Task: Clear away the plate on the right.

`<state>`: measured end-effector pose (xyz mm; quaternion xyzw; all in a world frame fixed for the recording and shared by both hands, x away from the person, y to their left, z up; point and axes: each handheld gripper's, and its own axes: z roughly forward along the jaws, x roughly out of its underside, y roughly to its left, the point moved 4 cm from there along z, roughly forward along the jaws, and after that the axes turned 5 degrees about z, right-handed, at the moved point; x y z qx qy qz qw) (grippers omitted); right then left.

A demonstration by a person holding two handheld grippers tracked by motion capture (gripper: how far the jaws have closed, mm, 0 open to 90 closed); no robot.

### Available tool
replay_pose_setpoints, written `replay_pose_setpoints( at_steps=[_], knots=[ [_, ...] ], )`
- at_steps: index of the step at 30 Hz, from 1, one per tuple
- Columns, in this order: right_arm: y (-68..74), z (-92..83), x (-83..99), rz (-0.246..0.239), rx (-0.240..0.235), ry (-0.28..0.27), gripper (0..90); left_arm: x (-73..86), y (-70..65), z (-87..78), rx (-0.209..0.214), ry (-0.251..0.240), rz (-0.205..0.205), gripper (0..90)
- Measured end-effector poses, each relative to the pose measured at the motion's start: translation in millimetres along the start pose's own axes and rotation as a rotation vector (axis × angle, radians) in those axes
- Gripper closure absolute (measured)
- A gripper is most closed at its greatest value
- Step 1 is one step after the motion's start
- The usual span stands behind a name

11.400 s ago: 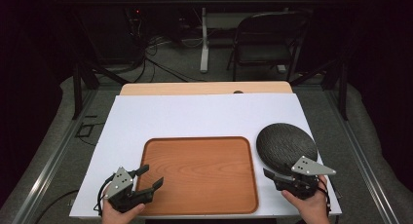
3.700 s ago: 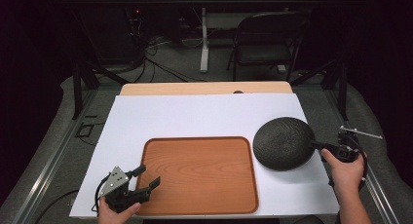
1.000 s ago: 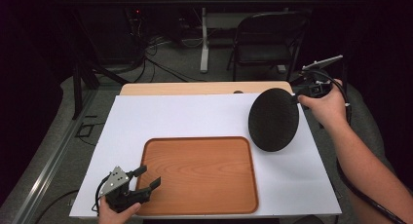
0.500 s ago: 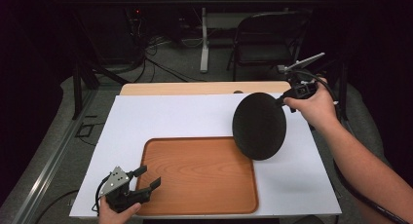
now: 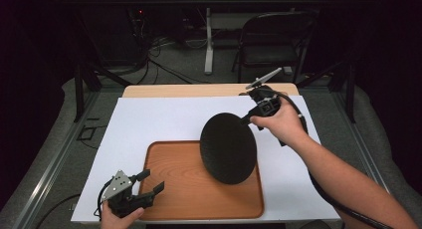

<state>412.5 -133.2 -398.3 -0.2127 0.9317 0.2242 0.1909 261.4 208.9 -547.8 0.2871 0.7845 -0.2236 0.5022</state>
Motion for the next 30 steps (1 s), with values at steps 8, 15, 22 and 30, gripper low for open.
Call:
replay_pose_setpoints(
  at_steps=[8, 15, 22, 30],
  knots=[
    [29.7, 30.6, 3.4, -0.039, -0.067, 0.047, 86.0, 0.2, 0.3, -1.3, -0.001, -0.003, -0.005, 29.5],
    [47.1, 46.7, 10.8, -0.061, -0.127, 0.082, 85.7, 0.1, 0.2, -1.5, 0.004, -0.005, -0.004, 29.6],
    [49.5, 54.2, 15.5, -0.052, -0.133, 0.091, 86.0, 0.0, -0.1, -1.4, 0.007, -0.007, -0.007, 29.6],
    [43.2, 56.7, 20.3, -0.053, -0.089, 0.081, 87.3, 0.0, -0.1, -0.5, 0.007, -0.004, -0.008, 29.8]
  ],
)
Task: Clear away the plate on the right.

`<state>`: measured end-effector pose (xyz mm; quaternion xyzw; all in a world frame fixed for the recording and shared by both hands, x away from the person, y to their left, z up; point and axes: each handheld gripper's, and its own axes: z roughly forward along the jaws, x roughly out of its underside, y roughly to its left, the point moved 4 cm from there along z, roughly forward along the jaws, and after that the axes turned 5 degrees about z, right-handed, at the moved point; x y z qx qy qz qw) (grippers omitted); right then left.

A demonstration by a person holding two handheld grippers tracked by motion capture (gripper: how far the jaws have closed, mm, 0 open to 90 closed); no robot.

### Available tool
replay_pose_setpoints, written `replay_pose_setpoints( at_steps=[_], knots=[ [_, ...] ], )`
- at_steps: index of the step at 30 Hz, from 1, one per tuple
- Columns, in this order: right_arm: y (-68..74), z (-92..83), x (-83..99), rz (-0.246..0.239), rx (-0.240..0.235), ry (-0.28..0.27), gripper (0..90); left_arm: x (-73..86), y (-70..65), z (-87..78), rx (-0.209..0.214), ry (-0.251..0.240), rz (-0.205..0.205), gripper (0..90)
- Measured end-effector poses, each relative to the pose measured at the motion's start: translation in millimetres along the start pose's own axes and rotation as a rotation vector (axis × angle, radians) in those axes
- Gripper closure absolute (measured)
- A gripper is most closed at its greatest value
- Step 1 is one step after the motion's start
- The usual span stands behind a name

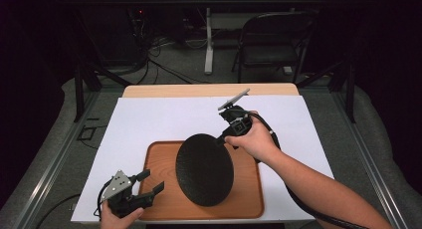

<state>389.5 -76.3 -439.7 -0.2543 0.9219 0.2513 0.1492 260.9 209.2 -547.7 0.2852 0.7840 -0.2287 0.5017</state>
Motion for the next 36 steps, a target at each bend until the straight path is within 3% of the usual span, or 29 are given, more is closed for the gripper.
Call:
replay_pose_setpoints(
  at_steps=[11, 36],
  knots=[
    [-1.4, 0.6, 2.3, -0.021, 0.032, 0.000, 87.4, 0.2, 0.2, 0.0, -0.001, 0.005, 0.000, 29.8],
    [-6.6, 1.7, 5.9, -0.025, 0.046, -0.001, 86.8, 0.4, 0.0, -0.8, -0.001, 0.008, 0.005, 29.8]
  ],
)
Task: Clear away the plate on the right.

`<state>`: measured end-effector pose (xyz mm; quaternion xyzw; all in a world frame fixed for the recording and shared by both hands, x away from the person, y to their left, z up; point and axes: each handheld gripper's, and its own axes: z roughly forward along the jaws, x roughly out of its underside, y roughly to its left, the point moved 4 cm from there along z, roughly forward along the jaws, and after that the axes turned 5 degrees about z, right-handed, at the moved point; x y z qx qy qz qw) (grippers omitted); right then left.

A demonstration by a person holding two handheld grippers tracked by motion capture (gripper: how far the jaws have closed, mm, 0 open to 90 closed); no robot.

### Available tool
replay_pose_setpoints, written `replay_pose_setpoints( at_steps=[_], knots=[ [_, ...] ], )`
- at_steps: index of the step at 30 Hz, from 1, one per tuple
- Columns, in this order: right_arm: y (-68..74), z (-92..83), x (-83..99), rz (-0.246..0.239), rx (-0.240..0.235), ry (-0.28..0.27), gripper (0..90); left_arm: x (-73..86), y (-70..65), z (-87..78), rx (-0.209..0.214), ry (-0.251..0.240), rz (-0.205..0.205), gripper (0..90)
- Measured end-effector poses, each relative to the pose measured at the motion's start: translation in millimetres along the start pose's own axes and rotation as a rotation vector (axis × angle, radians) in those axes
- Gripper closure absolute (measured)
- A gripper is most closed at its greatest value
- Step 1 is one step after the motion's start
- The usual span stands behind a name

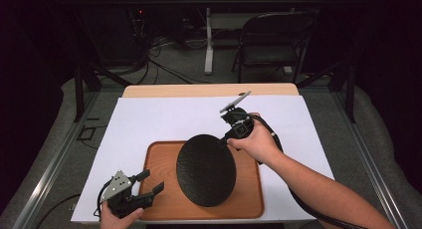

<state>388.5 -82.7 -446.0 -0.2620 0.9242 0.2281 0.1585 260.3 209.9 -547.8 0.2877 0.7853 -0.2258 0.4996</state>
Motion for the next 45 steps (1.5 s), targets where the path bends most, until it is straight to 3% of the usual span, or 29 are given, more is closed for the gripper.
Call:
replay_pose_setpoints(
  at_steps=[15, 35, 38, 41, 45],
  knots=[
    [-8.6, 3.3, 4.2, 0.010, 0.013, 0.011, 85.7, 0.1, -0.2, 0.3, -0.001, 0.001, 0.001, 29.8],
    [-35.9, 17.1, 16.6, 0.084, 0.004, 0.023, 83.1, 0.3, -0.4, 0.5, 0.003, 0.003, 0.003, 29.8],
    [-41.2, 20.4, 18.5, 0.077, 0.002, 0.022, 82.7, 0.4, -0.2, 0.4, 0.003, 0.005, 0.006, 29.8],
    [-45.5, 24.0, 21.8, 0.113, 0.004, 0.038, 82.0, 0.4, -0.1, 0.4, 0.003, 0.006, 0.006, 29.8],
    [-52.3, 27.4, 24.2, 0.117, -0.017, 0.031, 82.1, 0.4, -0.4, 1.0, 0.001, 0.003, 0.001, 29.8]
  ],
)
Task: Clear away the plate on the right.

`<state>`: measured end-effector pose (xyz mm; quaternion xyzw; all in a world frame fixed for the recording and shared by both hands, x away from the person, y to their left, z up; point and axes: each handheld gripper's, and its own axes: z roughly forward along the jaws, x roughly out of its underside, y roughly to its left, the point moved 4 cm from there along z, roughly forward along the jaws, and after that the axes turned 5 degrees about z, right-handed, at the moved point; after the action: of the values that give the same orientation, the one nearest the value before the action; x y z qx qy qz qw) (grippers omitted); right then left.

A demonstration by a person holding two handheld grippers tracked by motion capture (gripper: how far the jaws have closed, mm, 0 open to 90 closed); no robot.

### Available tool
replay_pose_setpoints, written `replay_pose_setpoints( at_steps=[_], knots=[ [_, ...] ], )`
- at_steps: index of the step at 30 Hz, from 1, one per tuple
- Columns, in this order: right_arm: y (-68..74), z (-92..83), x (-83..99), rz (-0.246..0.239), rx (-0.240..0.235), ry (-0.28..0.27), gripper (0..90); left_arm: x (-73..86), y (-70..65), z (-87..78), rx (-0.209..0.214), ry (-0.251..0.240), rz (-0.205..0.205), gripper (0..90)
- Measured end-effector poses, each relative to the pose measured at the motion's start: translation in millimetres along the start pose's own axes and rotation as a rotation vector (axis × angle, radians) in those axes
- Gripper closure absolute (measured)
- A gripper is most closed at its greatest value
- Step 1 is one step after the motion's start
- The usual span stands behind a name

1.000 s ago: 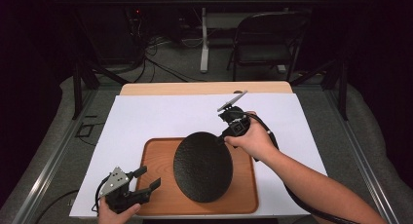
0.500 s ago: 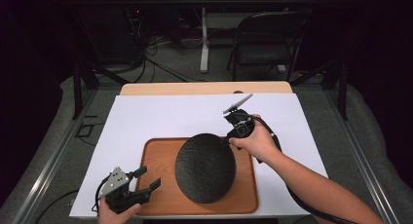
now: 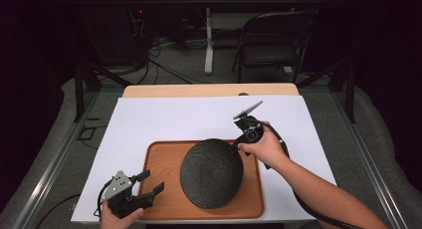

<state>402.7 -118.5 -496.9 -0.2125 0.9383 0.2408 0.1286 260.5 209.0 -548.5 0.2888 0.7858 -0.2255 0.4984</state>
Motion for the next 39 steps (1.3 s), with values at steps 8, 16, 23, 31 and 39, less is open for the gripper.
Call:
replay_pose_setpoints(
  at_steps=[8, 16, 23, 31, 39],
  knots=[
    [-7.3, 5.3, 3.7, 0.015, 0.004, -0.006, 80.2, 0.1, 0.3, -0.6, 0.000, 0.004, 0.005, 29.8],
    [-23.0, 15.2, 12.0, 0.061, -0.004, 0.005, 77.9, 0.1, -0.1, 0.1, -0.004, 0.003, 0.000, 29.8],
    [-29.0, 22.7, 16.4, 0.064, 0.019, 0.005, 75.2, 0.2, -0.2, 0.3, -0.005, 0.004, -0.001, 29.8],
    [-36.3, 33.6, 23.3, 0.082, 0.039, 0.018, 71.8, 0.3, -0.2, 0.3, -0.004, 0.005, 0.000, 29.8],
    [-43.8, 40.4, 29.9, 0.102, 0.024, 0.021, 70.3, 0.7, 0.0, 0.8, -0.005, 0.011, 0.000, 29.8]
  ],
)
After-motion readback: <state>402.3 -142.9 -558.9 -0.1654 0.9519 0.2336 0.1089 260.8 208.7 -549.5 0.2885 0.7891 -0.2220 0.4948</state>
